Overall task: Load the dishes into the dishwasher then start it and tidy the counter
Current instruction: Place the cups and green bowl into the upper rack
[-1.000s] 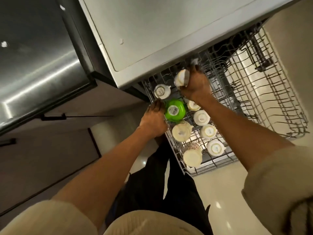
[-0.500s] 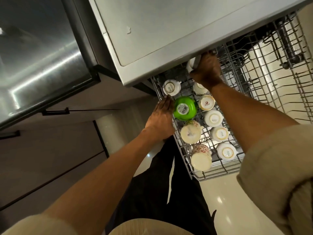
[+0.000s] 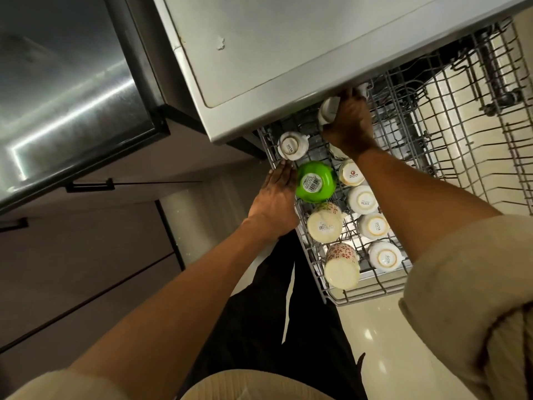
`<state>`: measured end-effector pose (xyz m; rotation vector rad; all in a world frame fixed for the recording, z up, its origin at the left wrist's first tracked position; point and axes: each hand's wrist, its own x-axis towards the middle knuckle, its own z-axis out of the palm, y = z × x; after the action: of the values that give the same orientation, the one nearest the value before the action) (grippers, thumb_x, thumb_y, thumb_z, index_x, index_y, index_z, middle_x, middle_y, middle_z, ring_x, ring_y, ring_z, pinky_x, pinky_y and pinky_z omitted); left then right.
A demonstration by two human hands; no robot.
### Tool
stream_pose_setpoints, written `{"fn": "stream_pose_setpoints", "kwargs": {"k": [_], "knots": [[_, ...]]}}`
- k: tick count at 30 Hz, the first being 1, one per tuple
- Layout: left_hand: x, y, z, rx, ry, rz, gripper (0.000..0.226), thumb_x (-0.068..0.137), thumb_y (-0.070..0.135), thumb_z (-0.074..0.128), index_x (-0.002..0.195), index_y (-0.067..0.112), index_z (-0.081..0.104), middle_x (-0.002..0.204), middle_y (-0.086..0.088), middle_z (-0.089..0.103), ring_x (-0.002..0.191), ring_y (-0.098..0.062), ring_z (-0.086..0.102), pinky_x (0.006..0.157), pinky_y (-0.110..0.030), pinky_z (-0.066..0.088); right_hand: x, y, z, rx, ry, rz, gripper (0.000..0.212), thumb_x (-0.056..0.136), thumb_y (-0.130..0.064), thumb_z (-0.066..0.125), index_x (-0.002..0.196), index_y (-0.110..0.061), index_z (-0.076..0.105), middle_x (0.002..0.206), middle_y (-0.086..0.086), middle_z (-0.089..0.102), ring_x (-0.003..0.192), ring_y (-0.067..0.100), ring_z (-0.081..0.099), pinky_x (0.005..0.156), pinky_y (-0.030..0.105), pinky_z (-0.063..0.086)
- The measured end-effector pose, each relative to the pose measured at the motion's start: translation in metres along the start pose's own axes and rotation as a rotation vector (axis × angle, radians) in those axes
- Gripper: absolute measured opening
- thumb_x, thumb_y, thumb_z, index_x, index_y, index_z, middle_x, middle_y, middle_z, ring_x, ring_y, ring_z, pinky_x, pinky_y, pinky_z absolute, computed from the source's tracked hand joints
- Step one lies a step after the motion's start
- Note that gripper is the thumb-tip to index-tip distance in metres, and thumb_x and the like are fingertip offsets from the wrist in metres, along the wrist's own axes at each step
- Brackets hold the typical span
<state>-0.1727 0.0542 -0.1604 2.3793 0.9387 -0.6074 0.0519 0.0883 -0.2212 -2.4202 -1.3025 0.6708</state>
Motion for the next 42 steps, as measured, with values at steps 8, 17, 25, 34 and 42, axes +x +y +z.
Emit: {"fn": "stream_pose_setpoints", "kwargs": {"k": [8,17,25,34,42], "knots": [[0.001,0.001,0.001,0.000,-0.005,-0.014,0.096,0.081,0.021,0.062,0.157,0.002,0.008,0.165,-0.017,0.007,0.154,-0.027,-0.001,0.125,-0.041,0.006,0.005,0.007,0.019,0.023,-0.049,0.116,0.092,0.076,-0.030,0.080,0.151,-0.004,0.033,0.146,0.017,0.052,0.134,0.035,0.048,0.111,0.038,0.044],[0.000,0.004,-0.001,-0.005,-0.007,-0.021,0.096,0.079,0.019,0.063,0.157,0.001,0.010,0.164,-0.019,0.009,0.154,-0.027,-0.001,0.126,-0.041,0.004,0.009,0.006,0.029,-0.116,-0.133,0.178,0.106,0.082,-0.044,0.075,0.159,-0.004,0.014,0.164,0.023,0.019,0.153,0.038,0.014,0.125,0.041,0.011],[0.000,0.004,-0.003,-0.011,-0.022,-0.030,0.096,0.080,0.020,0.066,0.156,0.001,0.012,0.164,-0.019,0.010,0.154,-0.028,0.001,0.125,-0.042,0.007,-0.013,0.000,0.014,-0.090,-0.073,0.145,0.103,0.083,-0.038,0.077,0.157,-0.001,0.016,0.162,0.024,0.023,0.148,0.037,0.028,0.120,0.041,0.029],[0.001,0.007,-0.005,0.003,-0.044,-0.043,0.097,0.079,0.019,0.066,0.156,0.001,0.011,0.164,-0.019,0.009,0.154,-0.028,0.000,0.125,-0.042,0.007,-0.033,0.013,0.009,-0.077,-0.071,0.095,0.083,0.080,-0.034,0.070,0.149,-0.001,0.037,0.145,0.020,0.049,0.130,0.038,0.050,0.105,0.046,0.044],[0.000,0.008,-0.007,-0.009,-0.036,-0.050,0.096,0.082,0.021,0.066,0.156,0.001,0.010,0.164,-0.018,0.010,0.154,-0.027,0.000,0.125,-0.042,0.006,-0.032,0.015,0.007,-0.199,-0.192,0.078,0.081,0.090,-0.034,0.057,0.156,-0.003,0.023,0.153,0.017,0.038,0.138,0.036,0.040,0.109,0.048,0.035]]}}
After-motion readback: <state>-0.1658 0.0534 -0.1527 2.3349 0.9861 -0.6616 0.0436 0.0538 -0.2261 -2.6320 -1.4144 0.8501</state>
